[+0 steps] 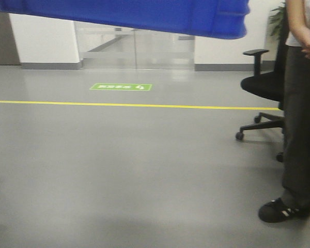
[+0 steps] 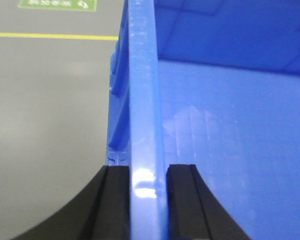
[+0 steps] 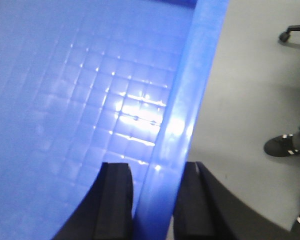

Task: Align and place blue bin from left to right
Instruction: 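Drive across the floor carrying the blue bin in both grippers, then approach the second rack of blue bins holding the bin raised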

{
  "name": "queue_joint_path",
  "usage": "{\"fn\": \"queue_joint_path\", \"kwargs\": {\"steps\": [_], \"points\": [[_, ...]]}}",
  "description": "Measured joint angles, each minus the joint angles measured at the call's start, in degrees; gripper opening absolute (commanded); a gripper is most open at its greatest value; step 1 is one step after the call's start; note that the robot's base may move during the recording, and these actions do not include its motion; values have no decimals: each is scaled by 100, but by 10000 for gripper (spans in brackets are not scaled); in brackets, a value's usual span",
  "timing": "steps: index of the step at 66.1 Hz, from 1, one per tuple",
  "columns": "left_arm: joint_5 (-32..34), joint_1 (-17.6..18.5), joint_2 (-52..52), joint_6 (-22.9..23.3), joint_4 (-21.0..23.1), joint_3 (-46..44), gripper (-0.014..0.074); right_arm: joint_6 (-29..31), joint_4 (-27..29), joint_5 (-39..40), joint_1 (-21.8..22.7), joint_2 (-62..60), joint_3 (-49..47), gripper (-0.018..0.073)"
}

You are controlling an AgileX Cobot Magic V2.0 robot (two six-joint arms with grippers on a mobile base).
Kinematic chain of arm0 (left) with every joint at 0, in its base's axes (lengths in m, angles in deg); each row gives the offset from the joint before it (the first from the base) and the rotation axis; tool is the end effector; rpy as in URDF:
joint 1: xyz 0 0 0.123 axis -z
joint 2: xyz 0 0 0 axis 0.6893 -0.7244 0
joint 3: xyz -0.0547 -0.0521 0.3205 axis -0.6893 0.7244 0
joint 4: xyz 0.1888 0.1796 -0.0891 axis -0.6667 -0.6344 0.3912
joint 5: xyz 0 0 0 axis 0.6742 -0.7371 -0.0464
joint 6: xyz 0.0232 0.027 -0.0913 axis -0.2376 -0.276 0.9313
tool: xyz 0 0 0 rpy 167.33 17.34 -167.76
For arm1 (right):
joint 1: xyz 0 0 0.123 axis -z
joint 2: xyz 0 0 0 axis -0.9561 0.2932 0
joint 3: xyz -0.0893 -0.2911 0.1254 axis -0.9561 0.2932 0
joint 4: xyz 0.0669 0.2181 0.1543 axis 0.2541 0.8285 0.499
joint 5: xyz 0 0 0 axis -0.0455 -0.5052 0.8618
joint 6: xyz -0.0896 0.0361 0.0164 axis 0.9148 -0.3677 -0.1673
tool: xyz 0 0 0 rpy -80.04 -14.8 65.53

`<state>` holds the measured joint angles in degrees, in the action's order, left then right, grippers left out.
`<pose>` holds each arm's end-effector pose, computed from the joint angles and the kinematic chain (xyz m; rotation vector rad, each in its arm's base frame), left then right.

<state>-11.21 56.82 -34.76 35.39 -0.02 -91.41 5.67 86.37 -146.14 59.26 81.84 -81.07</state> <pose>0.4178 -0.0941 0.5592 0.0968 1.9789 -0.1767 0.3784 0.0960 0.5359 -0.1043 2.2074 0.2663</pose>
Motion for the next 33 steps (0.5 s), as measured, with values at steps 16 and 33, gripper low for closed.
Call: {"fn": "queue_joint_path", "kwargs": {"steps": [16, 33], "points": [[332, 0, 0, 0, 0, 0, -111, -21, 35, 0, 0, 0, 0, -67], [557, 0, 0, 0, 11, 0, -111, -44, 24, 0, 0, 0, 0, -67]]}}
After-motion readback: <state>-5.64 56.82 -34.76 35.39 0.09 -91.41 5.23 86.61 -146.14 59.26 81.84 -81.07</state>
